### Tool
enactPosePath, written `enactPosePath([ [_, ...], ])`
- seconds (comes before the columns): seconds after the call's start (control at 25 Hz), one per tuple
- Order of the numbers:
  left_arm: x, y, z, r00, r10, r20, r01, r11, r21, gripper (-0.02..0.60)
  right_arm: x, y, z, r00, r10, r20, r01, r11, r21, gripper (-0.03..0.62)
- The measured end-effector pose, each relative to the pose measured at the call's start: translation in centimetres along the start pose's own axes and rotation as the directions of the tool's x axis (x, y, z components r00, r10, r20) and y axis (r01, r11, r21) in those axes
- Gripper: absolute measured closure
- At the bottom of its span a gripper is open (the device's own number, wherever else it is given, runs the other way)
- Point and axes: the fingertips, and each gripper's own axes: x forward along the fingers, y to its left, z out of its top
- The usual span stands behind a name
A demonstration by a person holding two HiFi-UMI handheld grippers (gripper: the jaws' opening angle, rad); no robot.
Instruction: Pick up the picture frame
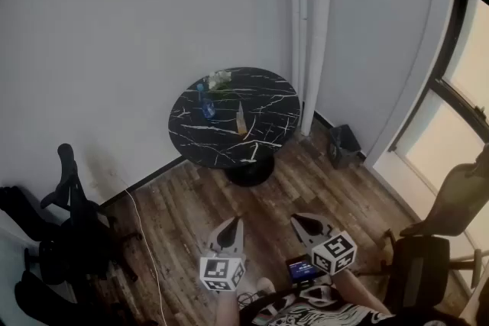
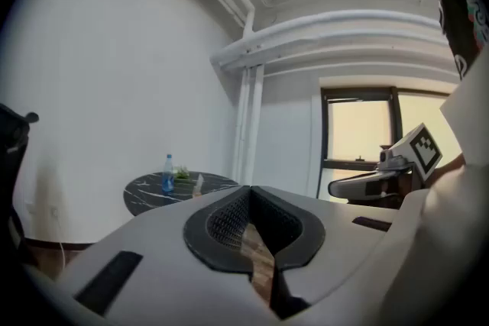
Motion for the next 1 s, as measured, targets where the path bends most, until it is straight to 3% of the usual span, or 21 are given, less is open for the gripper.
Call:
enactPosePath([
  [0.16, 0.2, 0.5, 0.5, 0.996, 0.09, 0.004, -0.09, 0.995, 0.042, 0.568, -0.7, -1.1, 0.2, 1.0, 0.0, 0.001, 0.0, 1.0, -0.006, 0.577],
  [0.24, 0.5, 0.4, 0.8, 0.996, 0.09, 0.014, -0.09, 0.995, 0.049, 0.568, -0.5, -1.8, 0.3, 1.0, 0.002, 0.003, -0.002, 1.0, -0.011, 0.577],
  [0.44, 1.2, -0.2, 1.1, 0.995, 0.088, 0.051, -0.087, 0.996, -0.016, 0.568, -0.5, -3.6, 0.1, 1.0, 0.016, 0.005, -0.016, 1.0, 0.006, 0.577],
  [0.8, 2.8, 0.0, 1.4, 0.993, 0.114, 0.038, -0.115, 0.993, 0.028, 0.568, 1.0, -6.2, 0.3, 0.999, 0.04, 0.014, -0.04, 0.999, 0.025, 0.576],
  [1.0, 5.5, 2.5, 1.4, 0.993, 0.105, 0.045, -0.107, 0.994, 0.022, 0.568, 4.3, -7.7, 0.7, 0.999, 0.041, 0.02, -0.042, 0.999, 0.028, 0.576],
])
